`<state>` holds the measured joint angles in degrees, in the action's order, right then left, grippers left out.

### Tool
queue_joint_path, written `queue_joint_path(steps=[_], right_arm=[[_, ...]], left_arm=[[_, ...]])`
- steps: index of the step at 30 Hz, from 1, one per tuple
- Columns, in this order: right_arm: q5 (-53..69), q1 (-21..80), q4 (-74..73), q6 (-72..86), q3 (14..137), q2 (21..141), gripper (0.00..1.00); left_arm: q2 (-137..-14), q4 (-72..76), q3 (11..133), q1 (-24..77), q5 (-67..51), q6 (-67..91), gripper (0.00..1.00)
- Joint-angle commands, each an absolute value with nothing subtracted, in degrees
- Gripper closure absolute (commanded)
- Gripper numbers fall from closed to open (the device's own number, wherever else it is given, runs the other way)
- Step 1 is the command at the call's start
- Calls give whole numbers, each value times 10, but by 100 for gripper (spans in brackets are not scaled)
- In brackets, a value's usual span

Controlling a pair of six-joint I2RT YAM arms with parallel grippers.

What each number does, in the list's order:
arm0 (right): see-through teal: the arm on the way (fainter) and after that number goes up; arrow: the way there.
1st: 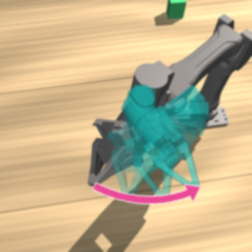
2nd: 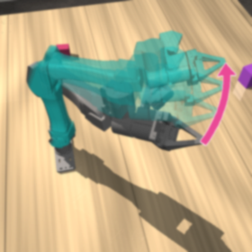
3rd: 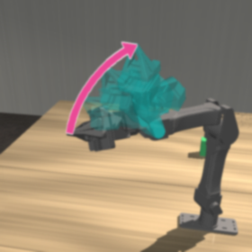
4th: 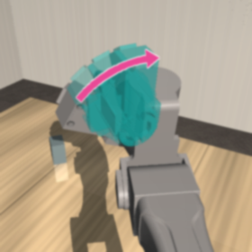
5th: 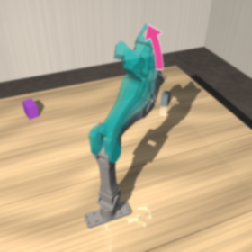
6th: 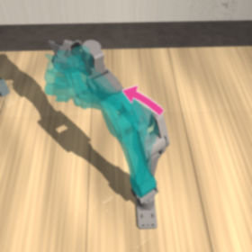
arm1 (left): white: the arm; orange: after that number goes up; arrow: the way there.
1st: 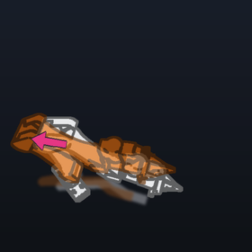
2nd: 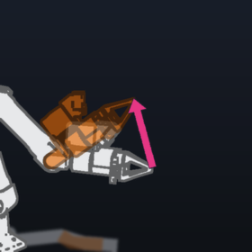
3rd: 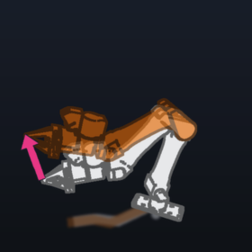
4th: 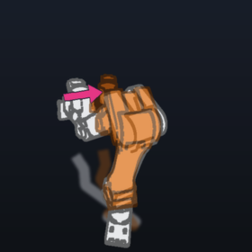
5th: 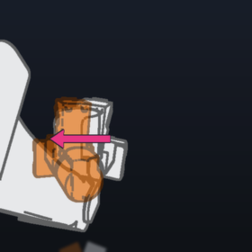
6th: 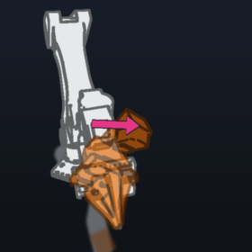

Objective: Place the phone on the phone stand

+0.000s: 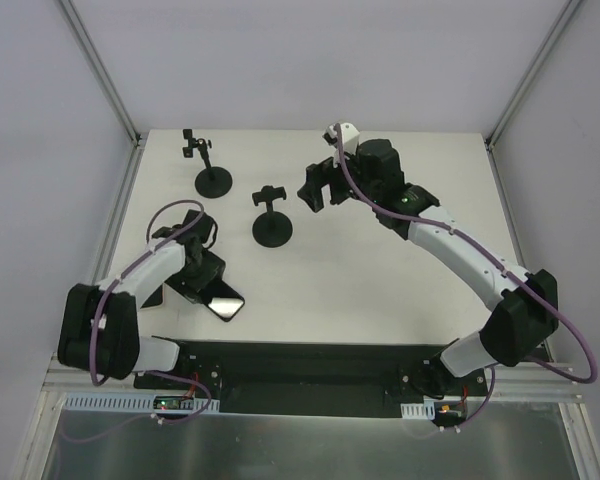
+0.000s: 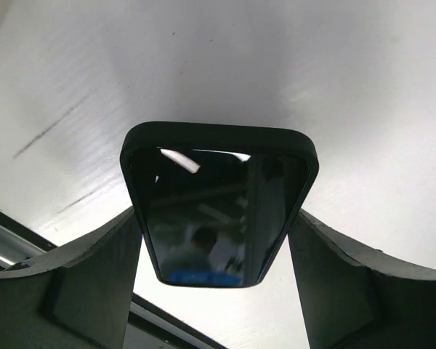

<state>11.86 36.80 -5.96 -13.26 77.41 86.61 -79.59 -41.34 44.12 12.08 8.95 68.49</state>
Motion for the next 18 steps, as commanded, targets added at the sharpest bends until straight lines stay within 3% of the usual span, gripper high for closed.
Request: queue_joint_path(steps=[1,6,9,14,18], right_arm=[[80,374,-40,-50,763,824,4],[51,413,-5,13,738,816,2],[18,470,74,32,658,795,2],[-76,579,212,31,544,787,2],[-76,612,277,19,534,817,2]], left_arm=[[-662,-388,425,127,87,598,100],[-523,-340,441,127,19,528,100],[-475,-323,463,127,-19,477,100],[-437,-266,504,128,-97,388,100],[-473,-249,566,128,-150,344,100]])
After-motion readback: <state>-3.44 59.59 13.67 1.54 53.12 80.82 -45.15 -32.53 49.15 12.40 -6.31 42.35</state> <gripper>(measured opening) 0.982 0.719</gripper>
